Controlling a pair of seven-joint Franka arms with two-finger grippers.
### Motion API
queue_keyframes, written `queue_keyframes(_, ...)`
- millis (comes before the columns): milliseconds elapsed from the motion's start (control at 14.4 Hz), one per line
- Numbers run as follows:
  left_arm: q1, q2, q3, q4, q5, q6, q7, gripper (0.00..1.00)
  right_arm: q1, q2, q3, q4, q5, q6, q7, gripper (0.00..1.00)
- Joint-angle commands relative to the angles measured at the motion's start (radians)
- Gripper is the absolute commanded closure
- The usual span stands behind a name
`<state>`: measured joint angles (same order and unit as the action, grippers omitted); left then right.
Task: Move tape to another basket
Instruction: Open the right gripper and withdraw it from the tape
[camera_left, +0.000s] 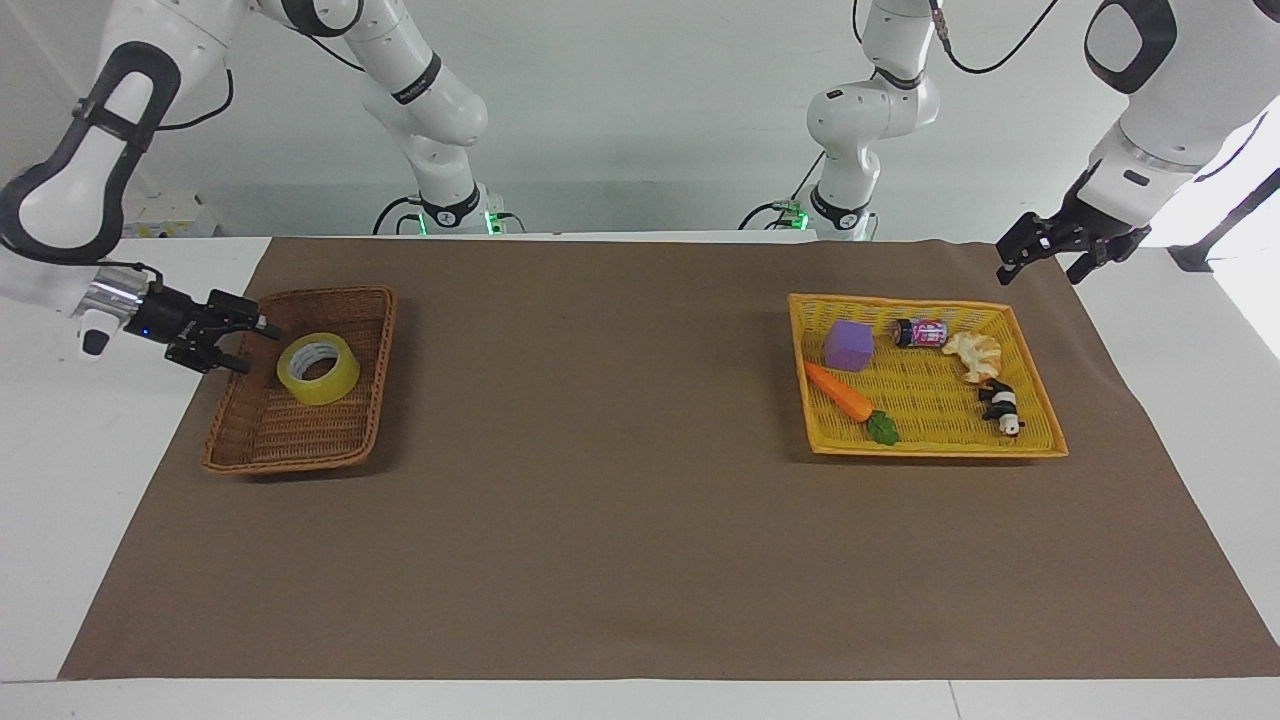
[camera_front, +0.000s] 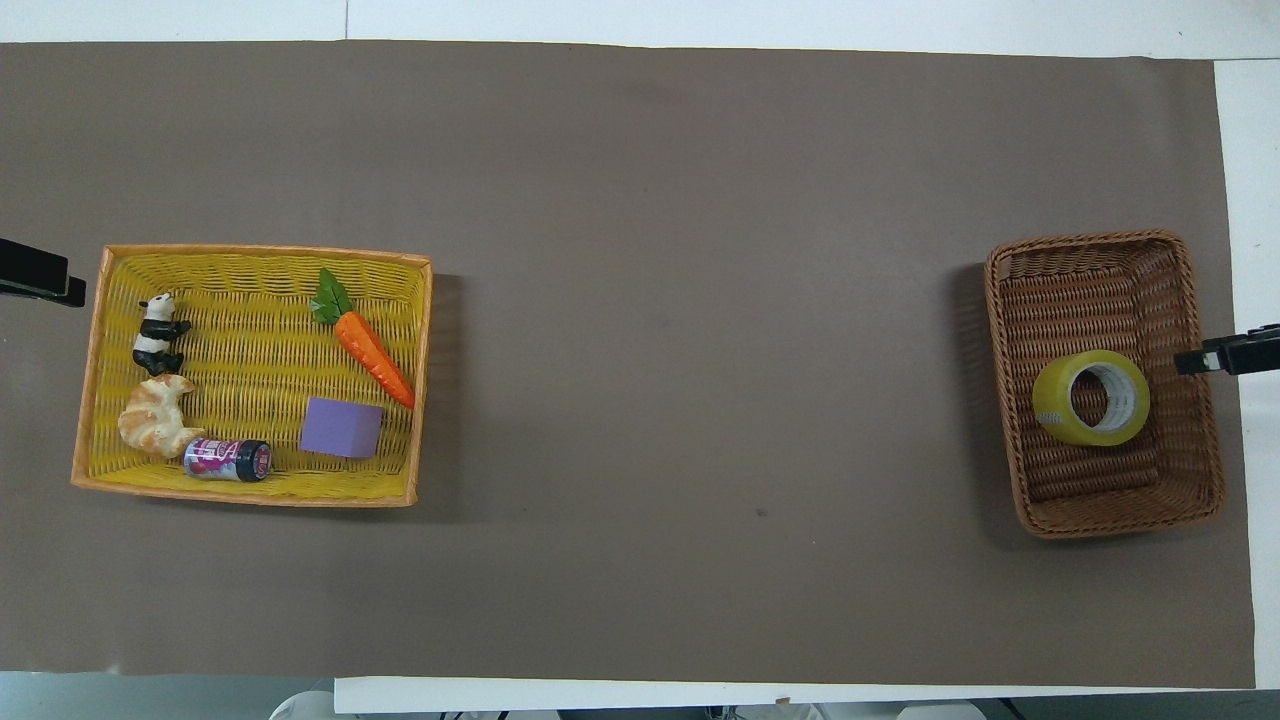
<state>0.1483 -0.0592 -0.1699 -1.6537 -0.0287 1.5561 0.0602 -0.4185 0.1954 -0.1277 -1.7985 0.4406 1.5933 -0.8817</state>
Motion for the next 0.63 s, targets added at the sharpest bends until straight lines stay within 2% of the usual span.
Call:
queue_keyframes(0, -0.013, 0.006, 0.003, 0.028, 0.021, -0.024, 0.009, 0.01, 0.095, -0.068, 0.003, 0.045, -0.14, 0.004, 0.142, 0.0)
queue_keyframes(279, -0.071, 0.004, -0.003, 0.023, 0.021, -0.019, 0.007, 0.01, 0.199, -0.143, 0.011, 0.085, -0.227, -0.007, 0.434, 0.0)
queue_keyframes(557, -0.073, 0.001, -0.005, 0.017, 0.019, -0.01, 0.009, 0.01, 0.302, -0.217, 0.013, 0.123, -0.425, -0.097, 0.581, 0.0)
